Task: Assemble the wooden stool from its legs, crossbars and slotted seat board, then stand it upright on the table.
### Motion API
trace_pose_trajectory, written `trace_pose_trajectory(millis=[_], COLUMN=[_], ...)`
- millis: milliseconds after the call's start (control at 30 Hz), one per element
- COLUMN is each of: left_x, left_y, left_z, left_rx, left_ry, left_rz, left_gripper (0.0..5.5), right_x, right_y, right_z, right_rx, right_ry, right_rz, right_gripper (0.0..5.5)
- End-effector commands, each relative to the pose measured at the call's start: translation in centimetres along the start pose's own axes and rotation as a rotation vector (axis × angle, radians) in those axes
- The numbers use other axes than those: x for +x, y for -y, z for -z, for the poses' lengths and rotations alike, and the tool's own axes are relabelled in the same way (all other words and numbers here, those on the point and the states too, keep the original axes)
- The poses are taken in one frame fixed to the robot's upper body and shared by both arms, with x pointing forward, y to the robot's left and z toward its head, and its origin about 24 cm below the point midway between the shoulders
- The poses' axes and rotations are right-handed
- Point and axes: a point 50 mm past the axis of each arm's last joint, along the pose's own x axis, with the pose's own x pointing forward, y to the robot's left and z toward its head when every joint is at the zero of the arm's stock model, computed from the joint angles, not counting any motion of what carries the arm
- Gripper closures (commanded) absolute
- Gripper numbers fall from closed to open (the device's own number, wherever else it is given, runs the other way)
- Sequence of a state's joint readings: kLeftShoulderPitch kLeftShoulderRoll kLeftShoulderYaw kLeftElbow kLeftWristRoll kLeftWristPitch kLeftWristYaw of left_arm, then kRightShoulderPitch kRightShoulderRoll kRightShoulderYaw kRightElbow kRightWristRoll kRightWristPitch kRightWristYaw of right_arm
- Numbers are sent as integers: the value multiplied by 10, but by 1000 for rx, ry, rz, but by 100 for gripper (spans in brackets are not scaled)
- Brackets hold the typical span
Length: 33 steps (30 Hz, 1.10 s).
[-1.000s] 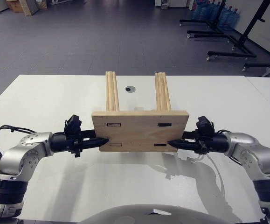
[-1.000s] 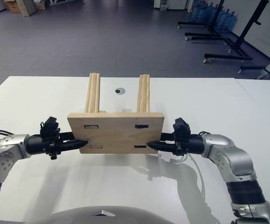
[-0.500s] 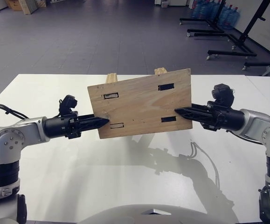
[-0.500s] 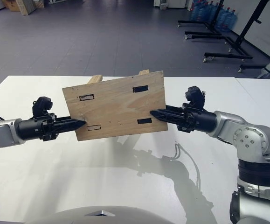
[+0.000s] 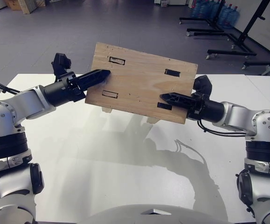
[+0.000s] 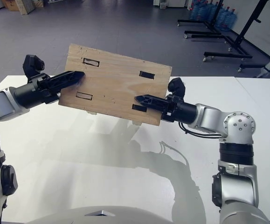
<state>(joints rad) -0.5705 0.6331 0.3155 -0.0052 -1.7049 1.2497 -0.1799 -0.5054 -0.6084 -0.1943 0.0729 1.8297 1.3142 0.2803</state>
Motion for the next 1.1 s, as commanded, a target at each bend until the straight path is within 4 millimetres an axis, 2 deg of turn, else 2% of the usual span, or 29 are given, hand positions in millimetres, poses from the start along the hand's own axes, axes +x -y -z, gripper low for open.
trace_pose_trajectory(millis=[33,200,400,600,800,933,967,1100], left_x=[17,23,30,41,45,51,52,56], left_y=[0,-22,-28,-25,-26,-28,-28,-29], left_z=[13,10,3,2,1,0,0,-2], left_rx=[-43,-121,-173,-197,-226,-254,-262,-284], left_ry=[-98,-74,-23,-8,15,35,42,60], left_rz=[-3,-188,-286,-320,-353,-374,-375,-390], left_gripper=[350,350,350,350,350,350,317,256], right_x=[15,24,33,39,40,41,41,42], right_y=[-9,-3,0,-1,22,34,38,50], right_z=[-25,-42,-53,-66,-69,-67,-67,-65], right_rx=[-30,33,56,55,188,257,270,315], right_ry=[66,165,214,276,318,347,353,384], right_rz=[67,152,297,421,541,546,552,589], right_gripper=[377,377,377,377,377,377,338,260])
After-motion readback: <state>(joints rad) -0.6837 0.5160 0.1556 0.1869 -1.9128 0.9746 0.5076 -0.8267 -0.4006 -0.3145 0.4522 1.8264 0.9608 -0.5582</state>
